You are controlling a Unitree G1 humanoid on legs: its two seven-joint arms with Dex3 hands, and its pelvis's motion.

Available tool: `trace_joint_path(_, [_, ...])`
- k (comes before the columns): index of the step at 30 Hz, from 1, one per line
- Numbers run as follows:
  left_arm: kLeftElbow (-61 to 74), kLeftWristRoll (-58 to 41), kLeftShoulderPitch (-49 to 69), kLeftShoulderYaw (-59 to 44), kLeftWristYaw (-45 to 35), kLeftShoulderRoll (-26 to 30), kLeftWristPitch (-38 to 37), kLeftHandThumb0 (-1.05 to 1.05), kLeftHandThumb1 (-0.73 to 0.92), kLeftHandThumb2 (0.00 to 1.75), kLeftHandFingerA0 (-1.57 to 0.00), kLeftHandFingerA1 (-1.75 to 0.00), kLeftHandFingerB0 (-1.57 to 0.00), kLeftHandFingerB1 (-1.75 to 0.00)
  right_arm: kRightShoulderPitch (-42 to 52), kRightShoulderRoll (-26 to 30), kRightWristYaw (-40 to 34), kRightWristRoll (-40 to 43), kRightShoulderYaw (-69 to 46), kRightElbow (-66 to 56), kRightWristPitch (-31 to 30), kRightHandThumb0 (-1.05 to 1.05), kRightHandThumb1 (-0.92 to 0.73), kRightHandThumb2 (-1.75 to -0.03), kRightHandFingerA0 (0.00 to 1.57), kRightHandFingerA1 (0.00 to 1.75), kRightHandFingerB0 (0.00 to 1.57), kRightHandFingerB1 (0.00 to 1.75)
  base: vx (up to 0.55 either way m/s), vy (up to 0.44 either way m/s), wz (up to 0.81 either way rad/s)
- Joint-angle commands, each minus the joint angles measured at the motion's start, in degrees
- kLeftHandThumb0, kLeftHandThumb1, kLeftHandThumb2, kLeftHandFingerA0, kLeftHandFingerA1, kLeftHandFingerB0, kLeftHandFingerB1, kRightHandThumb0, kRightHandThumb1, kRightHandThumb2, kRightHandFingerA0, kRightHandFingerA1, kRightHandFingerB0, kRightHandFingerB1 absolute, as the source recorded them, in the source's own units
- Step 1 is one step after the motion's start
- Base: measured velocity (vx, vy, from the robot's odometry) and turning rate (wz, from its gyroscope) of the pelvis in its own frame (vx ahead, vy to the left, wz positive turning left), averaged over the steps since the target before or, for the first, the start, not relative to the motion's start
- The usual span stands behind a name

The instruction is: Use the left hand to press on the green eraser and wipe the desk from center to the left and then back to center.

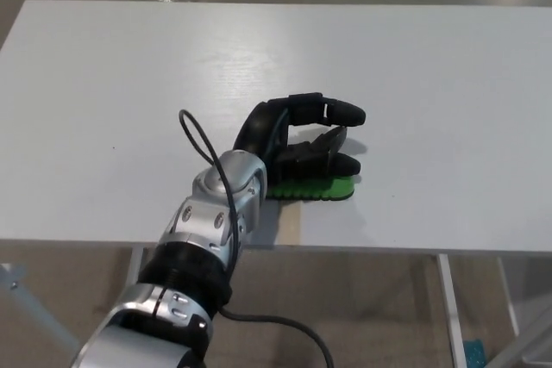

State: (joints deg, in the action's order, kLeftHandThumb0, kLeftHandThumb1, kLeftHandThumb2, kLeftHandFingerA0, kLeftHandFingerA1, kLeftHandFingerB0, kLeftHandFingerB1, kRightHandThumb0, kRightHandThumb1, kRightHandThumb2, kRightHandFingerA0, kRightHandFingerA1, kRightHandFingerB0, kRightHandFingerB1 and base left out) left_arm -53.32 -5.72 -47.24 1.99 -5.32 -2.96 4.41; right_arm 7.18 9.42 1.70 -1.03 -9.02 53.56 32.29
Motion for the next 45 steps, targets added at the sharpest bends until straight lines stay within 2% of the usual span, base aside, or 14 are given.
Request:
trace_joint_path(1, [-0.9, 0.9, 3.1, -0.6, 0.1, -0.7, -1.7, -0.19, 0.84, 0.66, -1.11, -0.61, -0.86, -0.88, 0.2, -0.3, 1.4, 1.2, -0.1, 0.6, 1.0, -0.48, -0.8, -0.65, 0.72, 0.51, 0.58, 0.39, 0.0, 0.0, 0.0])
trace_joint_path(9, [-0.9, 1.7, 6.4, -0.7, -0.2, -0.5, -4.3, -0.19, 0.84, 0.66, -1.11, -0.61, -0.89, -0.85, 0.4, 0.1, 0.9, 0.3, 0.3, 0.1, 0.9, -0.48, -0.8, -0.64, 0.72, 0.51, 0.58, 0.39, 0.0, 0.0, 0.0])
trace_joint_path(21, [-1.7, 0.7, 9.1, -3.8, -1.0, 4.0, -6.9, -0.18, 0.84, 0.66, -1.12, -0.61, -0.93, -0.84, 0.4, 0.1, 0.6, 0.4, 0.3, 0.6, 1.2, -0.48, -0.8, -0.64, 0.73, 0.52, 0.58, 0.39, 0.0, 0.0, 0.0])
trace_joint_path(23, [-2.3, 0.3, 9.1, -5.3, -2.2, 7.4, -7.3, -0.19, 0.85, 0.66, -1.13, -0.62, -0.91, -0.84, 0.1, -0.2, 0.5, 0.4, 0.3, 1.0, 1.1, -0.48, -0.8, -0.64, 0.73, 0.52, 0.58, 0.39, 0.0, 0.0, 0.0])
trace_joint_path(27, [-2.8, -0.1, 9.0, -6.7, -3.5, 10.2, -7.7, -0.18, 0.85, 0.66, -1.13, -0.61, -0.9, -0.84, 0.0, -0.2, 0.7, 0.7, 0.1, 1.0, 0.7, -0.48, -0.8, -0.64, 0.73, 0.52, 0.58, 0.39, 0.0, 0.0, 0.0])
trace_joint_path(28, [-3.4, -0.2, 8.9, -7.5, -4.3, 12.5, -8.0, -0.17, 0.85, 0.66, -1.12, -0.61, -0.9, -0.83, 0.0, -0.2, 0.4, 0.4, 0.3, 1.1, 1.1, -0.48, -0.8, -0.64, 0.73, 0.52, 0.58, 0.39, 0.0, 0.0, 0.0])
trace_joint_path(39, [-9.8, 0.0, 8.0, -11.1, -7.3, 23.5, -12.3, -0.16, 0.82, 0.66, -1.13, -0.6, -0.92, -0.84, -0.1, -0.3, 0.5, 0.8, -0.1, 2.1, 1.2, -0.47, -0.8, -0.64, 0.73, 0.52, 0.58, 0.39, 0.0, 0.0, 0.0])
trace_joint_path(45, [-16.3, 0.6, 6.4, -12.1, -7.2, 30.0, -13.2, -0.15, 0.81, 0.65, -1.12, -0.56, -0.9, -0.73, -0.4, 0.3, 1.3, 1.1, -0.5, 2.2, 0.7, -0.48, -0.81, -0.65, 0.73, 0.52, 0.58, 0.39, 0.0, 0.0, 0.0])
